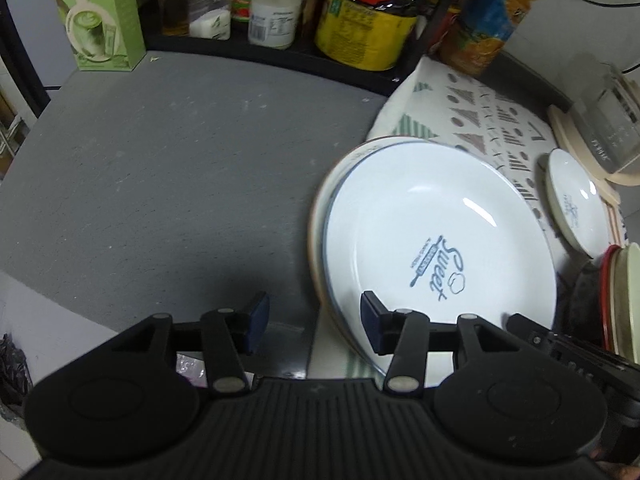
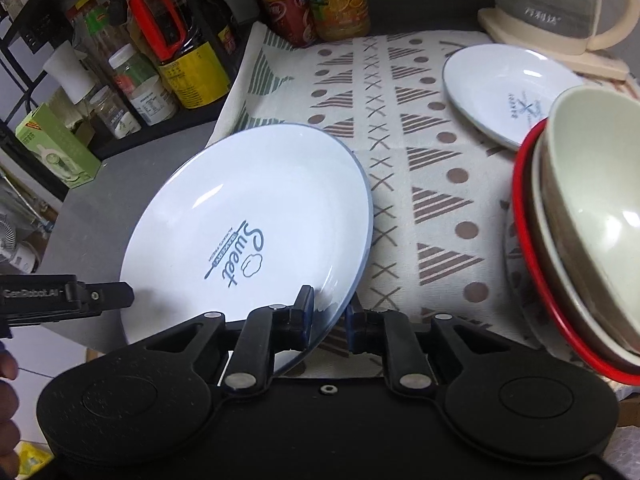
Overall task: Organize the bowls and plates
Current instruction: 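Lower the 'Sweet' plate onto the flower-pattern plate with both grippers, then open both grippers and withdraw from the stacked plates, then move both grippers to the white 'BAKERY' plate by the kettle, then close both grippers on the rim of the 'BAKERY' plate, then lift the 'BAKERY' plate with both grippers toward the stacked plates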
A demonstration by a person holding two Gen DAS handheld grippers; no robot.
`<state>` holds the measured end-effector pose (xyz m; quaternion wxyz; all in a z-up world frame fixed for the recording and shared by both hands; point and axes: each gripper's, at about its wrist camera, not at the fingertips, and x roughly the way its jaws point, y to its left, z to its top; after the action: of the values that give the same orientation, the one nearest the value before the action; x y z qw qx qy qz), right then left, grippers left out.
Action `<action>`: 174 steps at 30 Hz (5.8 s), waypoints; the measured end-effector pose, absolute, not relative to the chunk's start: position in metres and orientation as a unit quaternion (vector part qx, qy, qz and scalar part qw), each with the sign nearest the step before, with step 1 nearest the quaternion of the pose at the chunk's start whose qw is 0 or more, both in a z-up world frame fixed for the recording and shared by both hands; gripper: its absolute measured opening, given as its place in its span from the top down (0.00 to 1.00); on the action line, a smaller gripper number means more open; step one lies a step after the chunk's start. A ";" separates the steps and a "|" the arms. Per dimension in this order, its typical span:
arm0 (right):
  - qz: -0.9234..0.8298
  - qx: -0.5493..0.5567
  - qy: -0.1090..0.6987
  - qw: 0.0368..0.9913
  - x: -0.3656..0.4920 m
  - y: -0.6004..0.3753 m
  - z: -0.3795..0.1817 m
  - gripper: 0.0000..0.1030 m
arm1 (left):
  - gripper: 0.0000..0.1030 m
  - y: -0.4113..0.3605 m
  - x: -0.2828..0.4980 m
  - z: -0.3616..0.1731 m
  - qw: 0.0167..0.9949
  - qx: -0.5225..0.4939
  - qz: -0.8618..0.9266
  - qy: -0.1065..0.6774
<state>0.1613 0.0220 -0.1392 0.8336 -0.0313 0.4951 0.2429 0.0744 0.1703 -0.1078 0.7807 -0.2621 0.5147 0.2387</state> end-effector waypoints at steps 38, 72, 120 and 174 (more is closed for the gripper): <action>0.236 0.039 0.336 0.911 0.116 -0.108 -0.042 0.00 | 0.19 0.084 0.084 -0.050 0.839 -0.230 0.225 0.439; 0.162 0.065 0.330 0.928 0.177 -0.170 -0.023 0.00 | 0.10 0.037 0.177 -0.039 0.854 -0.239 0.156 0.434; 0.061 0.151 0.512 0.843 0.375 -0.156 -0.110 0.31 | 0.31 0.050 0.365 -0.131 0.821 -0.230 0.037 0.521; 0.151 0.173 0.484 0.844 0.381 -0.152 -0.096 0.92 | 0.83 0.060 0.358 -0.104 0.833 -0.265 0.046 0.484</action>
<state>0.3806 -0.1516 -0.0965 0.8445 0.1728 0.4839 0.1509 0.3583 0.0598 -0.1042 0.8326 -0.2654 0.4840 0.0455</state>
